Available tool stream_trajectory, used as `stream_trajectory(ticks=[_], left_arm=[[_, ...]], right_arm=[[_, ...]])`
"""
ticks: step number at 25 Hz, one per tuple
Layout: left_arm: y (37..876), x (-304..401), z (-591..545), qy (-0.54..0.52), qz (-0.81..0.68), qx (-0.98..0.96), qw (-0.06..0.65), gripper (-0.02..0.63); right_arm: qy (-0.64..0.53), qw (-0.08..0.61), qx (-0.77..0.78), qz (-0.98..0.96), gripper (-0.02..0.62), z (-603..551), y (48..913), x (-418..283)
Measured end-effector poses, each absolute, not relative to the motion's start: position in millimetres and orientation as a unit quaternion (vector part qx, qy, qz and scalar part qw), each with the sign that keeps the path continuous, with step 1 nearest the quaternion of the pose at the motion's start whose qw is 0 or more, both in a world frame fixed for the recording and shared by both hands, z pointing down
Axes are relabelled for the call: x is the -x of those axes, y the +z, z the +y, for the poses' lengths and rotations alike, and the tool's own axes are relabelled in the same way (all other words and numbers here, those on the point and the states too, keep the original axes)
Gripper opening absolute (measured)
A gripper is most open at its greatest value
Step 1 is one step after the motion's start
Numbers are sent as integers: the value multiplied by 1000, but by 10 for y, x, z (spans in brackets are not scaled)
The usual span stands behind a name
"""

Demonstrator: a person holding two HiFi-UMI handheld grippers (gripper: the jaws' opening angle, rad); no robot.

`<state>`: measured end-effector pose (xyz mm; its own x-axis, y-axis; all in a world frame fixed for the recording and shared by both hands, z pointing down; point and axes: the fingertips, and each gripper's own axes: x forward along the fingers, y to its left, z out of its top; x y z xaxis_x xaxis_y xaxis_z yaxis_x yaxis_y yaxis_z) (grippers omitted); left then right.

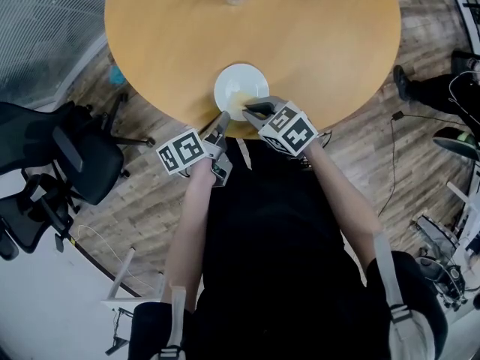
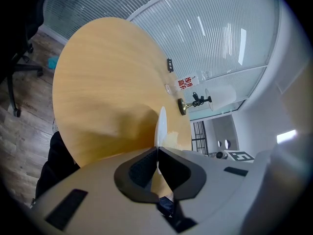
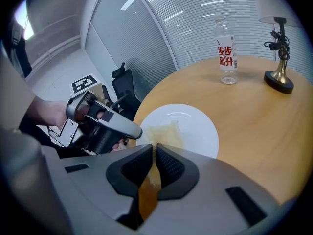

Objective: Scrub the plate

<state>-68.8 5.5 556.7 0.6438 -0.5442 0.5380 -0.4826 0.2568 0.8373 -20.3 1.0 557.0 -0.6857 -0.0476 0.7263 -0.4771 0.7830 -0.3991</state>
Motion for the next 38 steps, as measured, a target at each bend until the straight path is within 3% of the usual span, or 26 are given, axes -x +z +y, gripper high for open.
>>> stream_trajectory(ticks=[12,27,38], left_arm=[[5575,662,78,-19,-421,-609,671,23],[5562,560,141,-3,-410,-623,666,23],[5573,573,155,0,-414,-620,666,23]], right_arm=[[297,388,-192,-851,34,-268,5737,-211],[288,350,-130,-882,34,-51,5410,542],[288,335,-150,-884,34,-319,5403,623]])
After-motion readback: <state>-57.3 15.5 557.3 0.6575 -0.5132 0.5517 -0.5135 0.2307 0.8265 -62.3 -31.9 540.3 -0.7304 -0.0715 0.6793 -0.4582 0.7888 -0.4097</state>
